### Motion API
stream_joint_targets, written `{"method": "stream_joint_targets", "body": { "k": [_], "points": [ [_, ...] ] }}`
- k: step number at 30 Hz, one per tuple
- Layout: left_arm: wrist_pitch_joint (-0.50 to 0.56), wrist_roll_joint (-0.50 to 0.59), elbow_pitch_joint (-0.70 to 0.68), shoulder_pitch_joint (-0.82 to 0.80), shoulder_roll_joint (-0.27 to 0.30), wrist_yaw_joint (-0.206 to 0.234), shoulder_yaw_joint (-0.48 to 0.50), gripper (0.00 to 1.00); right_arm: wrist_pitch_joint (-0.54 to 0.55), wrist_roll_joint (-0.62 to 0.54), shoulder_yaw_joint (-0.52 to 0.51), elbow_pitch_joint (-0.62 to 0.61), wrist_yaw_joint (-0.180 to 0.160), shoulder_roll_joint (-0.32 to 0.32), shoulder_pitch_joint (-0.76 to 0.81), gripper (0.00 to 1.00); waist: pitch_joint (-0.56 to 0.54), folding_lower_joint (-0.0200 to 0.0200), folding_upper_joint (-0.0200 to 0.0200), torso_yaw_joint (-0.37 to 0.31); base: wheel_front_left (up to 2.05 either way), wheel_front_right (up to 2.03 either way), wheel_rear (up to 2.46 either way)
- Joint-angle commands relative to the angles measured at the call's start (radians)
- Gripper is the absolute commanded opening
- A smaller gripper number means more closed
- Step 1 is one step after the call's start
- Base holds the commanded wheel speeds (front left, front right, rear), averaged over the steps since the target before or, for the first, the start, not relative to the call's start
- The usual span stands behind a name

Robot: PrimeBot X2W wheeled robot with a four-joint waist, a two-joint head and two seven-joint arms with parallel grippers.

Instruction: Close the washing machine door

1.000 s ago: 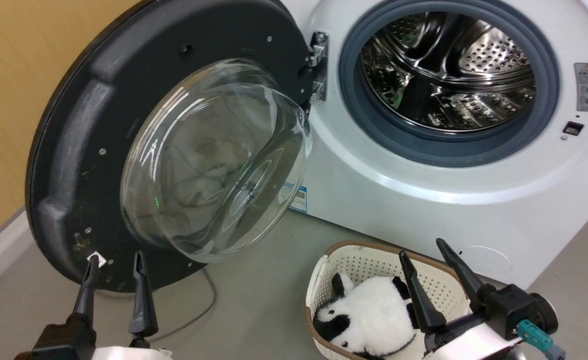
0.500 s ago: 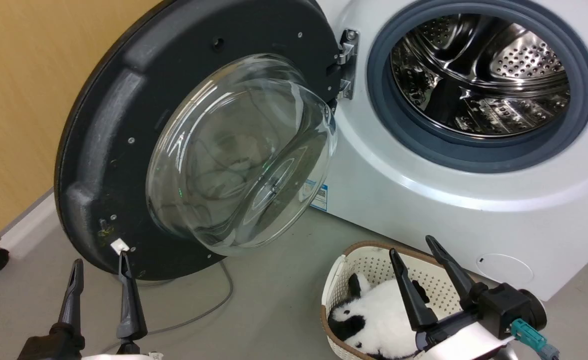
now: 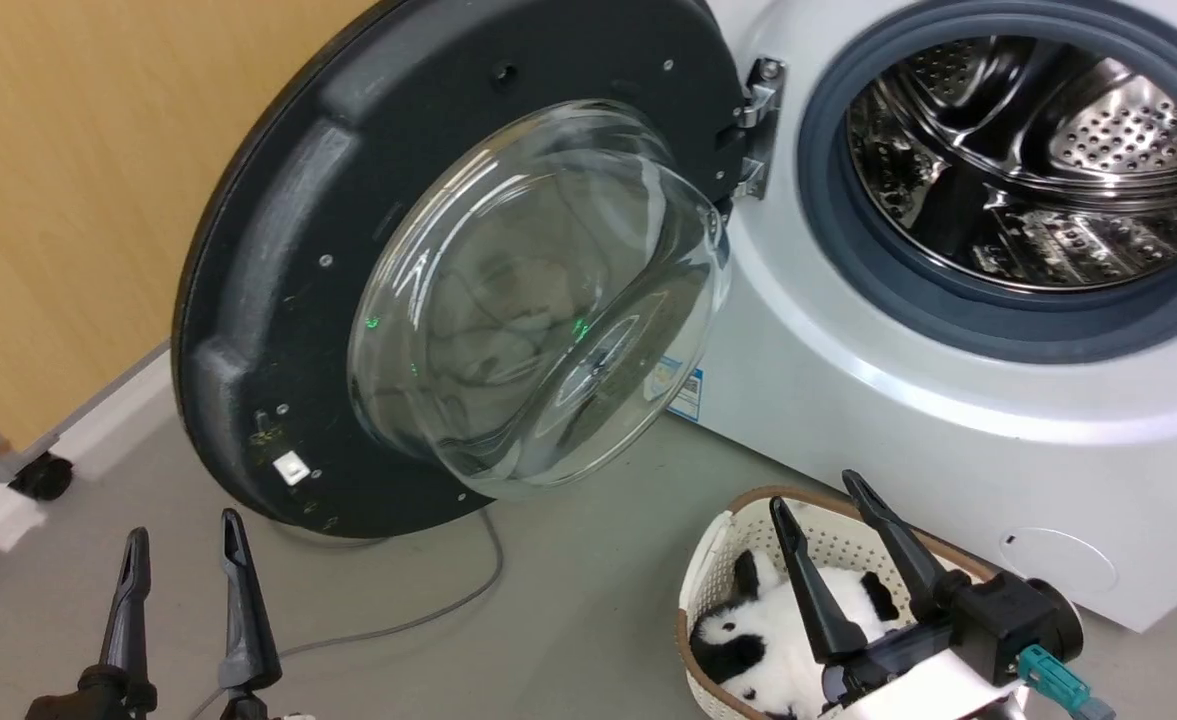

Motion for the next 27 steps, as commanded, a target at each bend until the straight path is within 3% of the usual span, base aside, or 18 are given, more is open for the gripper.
{"method": "stream_joint_targets", "body": {
  "k": [1, 4, 7, 8, 9, 15, 19, 27],
  "points": [
    [-0.011, -0.01, -0.004, 0.021, 0.0, -0.002, 0.004, 1.0, -0.011, 0.009, 0.005, 0.002, -0.001, 0.001, -0.012, 1.0, 0.002, 0.0, 0.0, 0.011, 0.0, 0.0, 0.0],
    [-0.018, -0.015, -0.002, 0.024, 0.0, -0.007, 0.005, 1.0, -0.018, 0.011, 0.007, 0.002, -0.001, 0.001, -0.009, 1.0, 0.004, 0.0, 0.0, 0.025, 0.0, 0.0, 0.0],
    [-0.022, -0.021, 0.0, 0.028, 0.0, -0.012, 0.004, 0.46, -0.022, 0.013, 0.007, 0.0, -0.001, 0.001, -0.005, 1.0, 0.005, 0.0, 0.0, 0.033, 0.0, 0.0, 0.0],
    [-0.022, -0.021, 0.002, 0.027, 0.0, -0.014, 0.003, 0.09, -0.022, 0.013, 0.005, -0.001, -0.001, 0.001, -0.004, 1.0, 0.005, 0.0, 0.0, 0.033, 0.0, 0.0, 0.0],
    [-0.022, -0.02, 0.004, 0.027, 0.0, -0.016, 0.003, 0.0, -0.022, 0.013, 0.004, -0.002, -0.001, 0.001, -0.003, 1.0, 0.004, 0.0, 0.0, 0.033, 0.0, 0.0, 0.0],
    [-0.022, -0.022, 0.007, 0.019, 0.0, -0.029, 0.007, 0.0, -0.022, 0.014, -0.006, -0.01, -0.001, 0.001, 0.008, 1.0, 0.003, 0.0, 0.0, 0.032, 0.0, 0.0, 0.0],
    [-0.022, -0.099, -0.008, -0.003, 0.0, -0.032, 0.046, 0.0, -0.022, 0.01, -0.012, -0.016, -0.001, 0.001, 0.015, 1.0, 0.008, 0.0, 0.0, 0.031, 0.0, 0.0, 0.0],
    [-0.022, -0.052, 0.016, -0.148, 0.032, -0.152, 0.175, 0.0, -0.022, -0.023, -0.041, -0.037, -0.001, 0.001, 0.024, 1.0, 0.047, 0.0, 0.0, 0.028, 0.0, 0.0, 0.0]
  ]
}}
